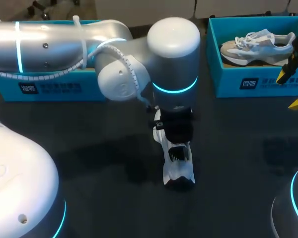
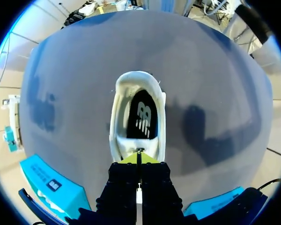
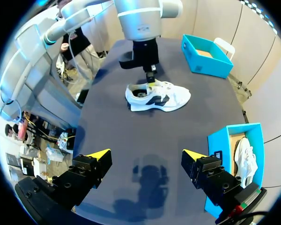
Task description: Take the shoe out of the shoebox, open the shoe tongue, remove and reinsert the insole, then place the shoe into the shoebox
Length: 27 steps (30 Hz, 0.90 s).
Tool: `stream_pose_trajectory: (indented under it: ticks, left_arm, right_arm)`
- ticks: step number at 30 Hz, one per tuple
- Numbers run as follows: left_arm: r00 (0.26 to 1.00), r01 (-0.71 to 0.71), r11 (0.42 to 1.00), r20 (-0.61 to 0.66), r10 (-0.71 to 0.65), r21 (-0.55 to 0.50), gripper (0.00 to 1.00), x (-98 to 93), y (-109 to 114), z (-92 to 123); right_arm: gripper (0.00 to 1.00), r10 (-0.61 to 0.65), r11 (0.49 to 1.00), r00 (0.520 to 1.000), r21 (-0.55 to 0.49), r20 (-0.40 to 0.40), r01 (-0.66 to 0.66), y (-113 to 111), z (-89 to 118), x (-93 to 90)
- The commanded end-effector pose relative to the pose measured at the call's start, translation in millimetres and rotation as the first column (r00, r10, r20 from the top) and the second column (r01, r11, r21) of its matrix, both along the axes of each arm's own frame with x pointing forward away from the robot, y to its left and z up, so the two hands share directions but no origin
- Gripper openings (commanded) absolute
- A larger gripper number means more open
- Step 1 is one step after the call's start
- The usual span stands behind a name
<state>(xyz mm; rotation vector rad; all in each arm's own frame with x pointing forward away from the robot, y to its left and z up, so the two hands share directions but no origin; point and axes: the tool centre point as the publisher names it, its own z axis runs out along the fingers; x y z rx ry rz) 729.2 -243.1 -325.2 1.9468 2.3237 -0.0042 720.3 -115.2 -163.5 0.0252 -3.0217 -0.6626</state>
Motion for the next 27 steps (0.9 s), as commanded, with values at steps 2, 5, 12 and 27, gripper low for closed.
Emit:
stream_pose_trajectory:
  ticks: [2, 5, 12, 27]
  left_arm:
    - [0.999, -0.034, 0.999, 0.034, 0.035, -0.018, 0.0, -5.6, 11, 17]
    - [0.998, -0.045, 0.998, 0.037, 0.046, -0.036, 0.0, -10.1, 14, 22]
    - [0.999, -0.049, 0.995, -0.003, 0.049, -0.085, 1.0, -17.9, 22, 30]
    - [0.999, -0.049, 0.995, -0.003, 0.049, -0.085, 1.0, -17.9, 22, 30]
  right_arm:
    - [1.0, 0.0, 1.0, 1.0, -0.003, -0.003, 0.0, 0, -1, 1.4]
    - [1.0, 0.0, 1.0, 1.0, -0.003, -0.003, 0.0, 0, -1, 1.4]
    - [1.0, 0.0, 1.0, 1.0, -0.003, -0.003, 0.0, 0, -1, 1.4]
    - [1.0, 0.0, 1.0, 1.0, -0.003, -0.003, 0.0, 0, -1, 1.4]
